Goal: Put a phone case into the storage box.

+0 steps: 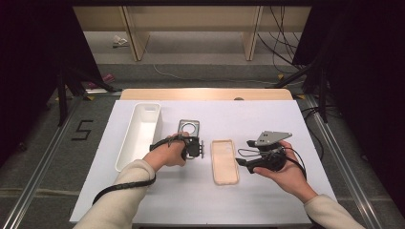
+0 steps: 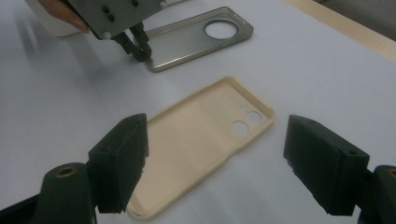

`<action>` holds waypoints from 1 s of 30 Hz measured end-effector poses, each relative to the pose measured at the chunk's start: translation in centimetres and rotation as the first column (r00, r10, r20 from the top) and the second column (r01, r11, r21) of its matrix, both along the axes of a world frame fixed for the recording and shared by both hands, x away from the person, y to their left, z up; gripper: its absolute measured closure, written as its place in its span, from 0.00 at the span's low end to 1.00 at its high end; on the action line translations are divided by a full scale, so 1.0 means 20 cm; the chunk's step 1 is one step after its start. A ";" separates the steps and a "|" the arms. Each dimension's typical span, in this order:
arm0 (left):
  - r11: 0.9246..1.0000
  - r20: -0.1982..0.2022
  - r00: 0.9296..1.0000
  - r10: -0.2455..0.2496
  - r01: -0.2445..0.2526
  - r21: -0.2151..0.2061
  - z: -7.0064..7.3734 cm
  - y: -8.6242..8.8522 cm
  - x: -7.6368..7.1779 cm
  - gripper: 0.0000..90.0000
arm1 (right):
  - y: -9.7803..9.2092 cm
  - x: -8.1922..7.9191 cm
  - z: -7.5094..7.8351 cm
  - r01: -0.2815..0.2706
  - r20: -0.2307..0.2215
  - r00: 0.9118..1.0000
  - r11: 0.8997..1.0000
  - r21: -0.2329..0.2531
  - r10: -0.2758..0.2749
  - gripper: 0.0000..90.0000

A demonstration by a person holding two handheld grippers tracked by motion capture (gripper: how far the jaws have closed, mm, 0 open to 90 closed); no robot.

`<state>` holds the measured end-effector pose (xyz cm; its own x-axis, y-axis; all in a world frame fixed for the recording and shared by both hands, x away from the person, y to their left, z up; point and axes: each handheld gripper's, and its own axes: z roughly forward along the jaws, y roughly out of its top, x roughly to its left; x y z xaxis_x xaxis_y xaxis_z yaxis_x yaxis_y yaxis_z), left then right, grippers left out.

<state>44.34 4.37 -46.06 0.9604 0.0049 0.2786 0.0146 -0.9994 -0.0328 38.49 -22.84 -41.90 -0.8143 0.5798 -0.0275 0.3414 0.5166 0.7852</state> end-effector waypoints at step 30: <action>1.000 -0.006 1.000 -0.003 0.003 0.000 0.00 0.00 0.00 0.96 | 0.00 0.00 0.00 0.006 -0.002 1.000 1.000 0.000 -0.006 0.26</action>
